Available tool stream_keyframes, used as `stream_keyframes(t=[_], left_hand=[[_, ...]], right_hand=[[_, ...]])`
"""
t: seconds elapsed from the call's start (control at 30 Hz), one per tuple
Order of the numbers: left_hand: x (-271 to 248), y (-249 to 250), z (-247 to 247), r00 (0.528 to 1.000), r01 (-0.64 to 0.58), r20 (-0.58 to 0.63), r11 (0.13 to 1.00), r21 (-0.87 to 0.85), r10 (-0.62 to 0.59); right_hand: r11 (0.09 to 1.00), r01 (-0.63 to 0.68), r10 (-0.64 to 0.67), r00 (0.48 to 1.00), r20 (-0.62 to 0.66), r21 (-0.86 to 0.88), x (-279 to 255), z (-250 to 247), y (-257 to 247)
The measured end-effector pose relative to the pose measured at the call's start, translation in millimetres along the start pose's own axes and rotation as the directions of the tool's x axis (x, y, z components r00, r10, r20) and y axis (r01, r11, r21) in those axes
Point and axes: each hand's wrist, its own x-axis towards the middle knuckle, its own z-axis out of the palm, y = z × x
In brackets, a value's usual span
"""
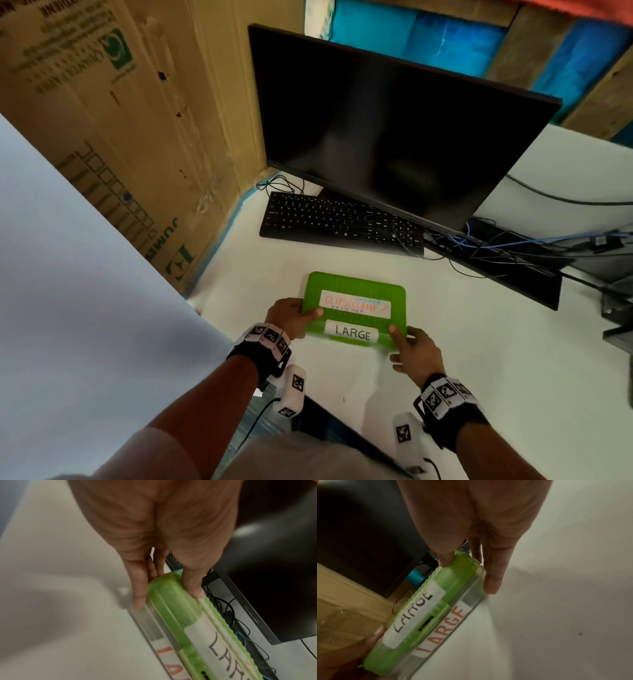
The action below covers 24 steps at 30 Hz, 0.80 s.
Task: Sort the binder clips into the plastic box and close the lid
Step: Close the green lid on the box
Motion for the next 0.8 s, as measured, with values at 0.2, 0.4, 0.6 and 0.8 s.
stream_keyframes(t=[0.2,0.4,0.6,0.8], left_hand=[[2.9,14.0,16.7,1.000,0.007,0.026,0.999,-0.039,-0.006],[6.3,23.5,41.8,0.995,-0.088,0.034,0.996,-0.033,0.089],[8.6,36.3,43.8,0.998,-0.059,0.008,0.997,0.057,0.059],[8.4,33.9,37.0,0.971,0.228,0.057,0.973,0.044,-0.231]], right_hand=[[0.970,-0.128,0.151,0.983,-0.100,0.207,29.4,0.4,-3.9],[0.811,-0.333,0.321,0.941,0.110,0.482,29.0,13.0,-4.2],[0.780,-0.317,0.295,0.947,0.130,0.539,28.9,14.3,-10.9],[0.760,-0.320,0.332,0.939,0.086,0.565,27.5,18.2,-13.8]])
